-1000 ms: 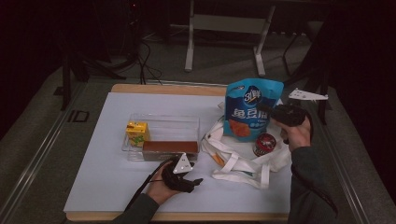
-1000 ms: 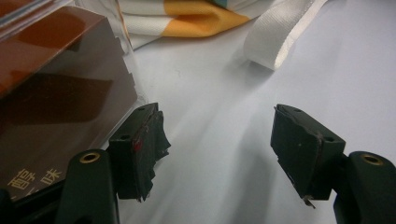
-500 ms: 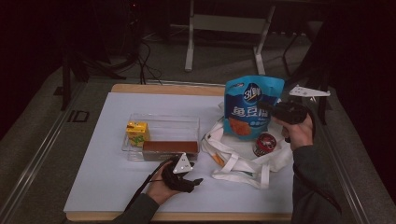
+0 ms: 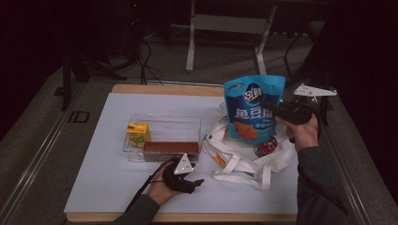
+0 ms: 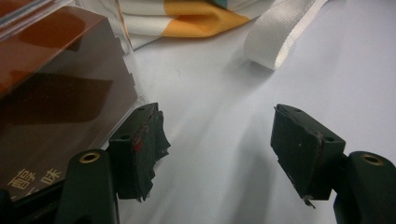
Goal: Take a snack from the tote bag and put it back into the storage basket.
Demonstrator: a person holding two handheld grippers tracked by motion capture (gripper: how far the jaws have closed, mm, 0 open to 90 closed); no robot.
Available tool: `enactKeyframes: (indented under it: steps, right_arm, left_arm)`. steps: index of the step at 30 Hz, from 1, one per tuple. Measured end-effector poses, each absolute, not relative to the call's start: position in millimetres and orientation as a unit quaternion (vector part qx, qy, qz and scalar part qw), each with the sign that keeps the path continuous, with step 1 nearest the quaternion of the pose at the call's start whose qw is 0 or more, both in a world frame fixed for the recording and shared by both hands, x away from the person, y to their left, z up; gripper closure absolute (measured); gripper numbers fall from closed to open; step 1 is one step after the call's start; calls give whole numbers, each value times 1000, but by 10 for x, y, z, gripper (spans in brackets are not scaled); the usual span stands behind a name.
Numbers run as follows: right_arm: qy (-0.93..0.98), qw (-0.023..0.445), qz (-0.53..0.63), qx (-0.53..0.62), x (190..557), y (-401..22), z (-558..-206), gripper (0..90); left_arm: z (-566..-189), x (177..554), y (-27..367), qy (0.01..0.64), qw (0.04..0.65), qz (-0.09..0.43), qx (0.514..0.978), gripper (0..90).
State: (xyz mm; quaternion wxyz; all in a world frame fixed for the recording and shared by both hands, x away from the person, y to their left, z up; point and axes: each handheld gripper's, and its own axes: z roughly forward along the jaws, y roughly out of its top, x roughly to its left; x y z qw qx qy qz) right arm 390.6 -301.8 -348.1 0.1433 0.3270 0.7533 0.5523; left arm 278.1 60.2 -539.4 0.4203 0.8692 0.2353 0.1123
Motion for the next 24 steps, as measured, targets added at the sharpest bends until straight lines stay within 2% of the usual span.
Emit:
enactKeyframes:
  steps: [24]
  right_arm:
    - [778,137,541,290,3730,-2849,-3329,888]
  left_arm:
    - [-5394,2780,601,234,420,112,870,335]
